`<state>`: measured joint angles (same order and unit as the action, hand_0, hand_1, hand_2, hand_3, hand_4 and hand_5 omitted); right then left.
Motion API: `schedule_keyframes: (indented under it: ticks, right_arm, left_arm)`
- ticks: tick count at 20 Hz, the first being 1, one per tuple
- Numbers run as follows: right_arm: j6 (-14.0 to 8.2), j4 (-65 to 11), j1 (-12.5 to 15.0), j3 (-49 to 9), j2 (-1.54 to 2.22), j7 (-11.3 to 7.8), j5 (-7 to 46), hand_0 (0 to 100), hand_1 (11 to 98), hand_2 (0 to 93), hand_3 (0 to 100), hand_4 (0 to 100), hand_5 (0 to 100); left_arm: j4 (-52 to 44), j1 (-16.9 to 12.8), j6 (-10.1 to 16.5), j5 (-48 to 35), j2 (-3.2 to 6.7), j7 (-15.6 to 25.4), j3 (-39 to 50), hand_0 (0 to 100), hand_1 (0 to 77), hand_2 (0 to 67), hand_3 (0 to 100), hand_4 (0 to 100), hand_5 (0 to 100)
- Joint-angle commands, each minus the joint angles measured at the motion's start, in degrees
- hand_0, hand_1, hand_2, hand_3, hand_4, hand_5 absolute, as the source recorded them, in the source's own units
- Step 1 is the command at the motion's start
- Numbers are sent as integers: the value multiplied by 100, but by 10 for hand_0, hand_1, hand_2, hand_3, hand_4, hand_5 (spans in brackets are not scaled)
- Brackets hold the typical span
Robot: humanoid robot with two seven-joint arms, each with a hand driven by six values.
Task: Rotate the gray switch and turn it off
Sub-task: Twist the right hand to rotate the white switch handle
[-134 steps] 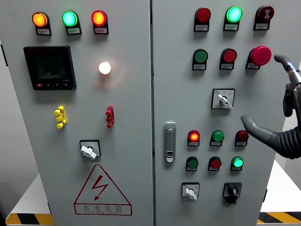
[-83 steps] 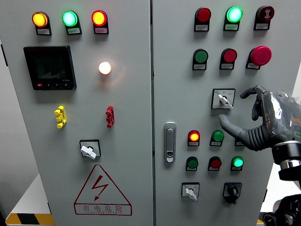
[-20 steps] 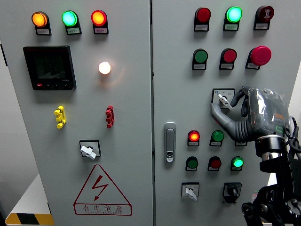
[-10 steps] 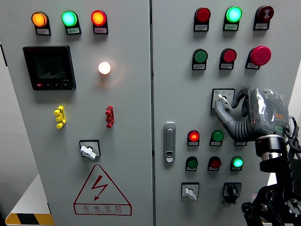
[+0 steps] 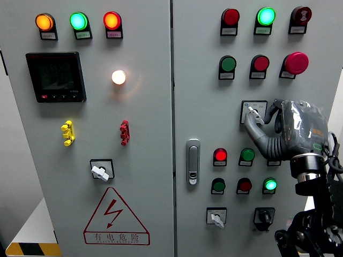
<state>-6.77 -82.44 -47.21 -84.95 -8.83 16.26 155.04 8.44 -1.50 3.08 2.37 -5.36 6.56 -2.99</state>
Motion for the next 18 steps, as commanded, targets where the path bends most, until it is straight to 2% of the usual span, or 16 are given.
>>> schedule_keyframes:
  ticks: [1,9,10,16,18]
  right_arm:
    - [0,0,-33,31,4,0,-1,452,332,752,1000,830,962]
    - [0,0,-25,39,-5,0,-1,461,326,734,1000,831,961]
    - [0,0,-25,48,4,0,-1,462,326,732,1000,831,960]
    - [-44,44,-34,83,-5,0,-1,467,325,685,1000,831,958]
    - [-53,44,-34,110,4,0,-1,469,324,690,1000,831,958]
  left_arm:
    - [0,0,0,0,0,3,0,0,0,100,214,118,124]
    - [0,0,0,0,0,-6,0,0,0,100,215,118,124]
    - [0,0,0,0,0,-6,0,0,0,100,215,118,124]
    - [0,0,0,0,0,-6,0,0,0,100,215,118,124]
    - [0,0,0,0,0,3,0,0,0,100,215,118,124]
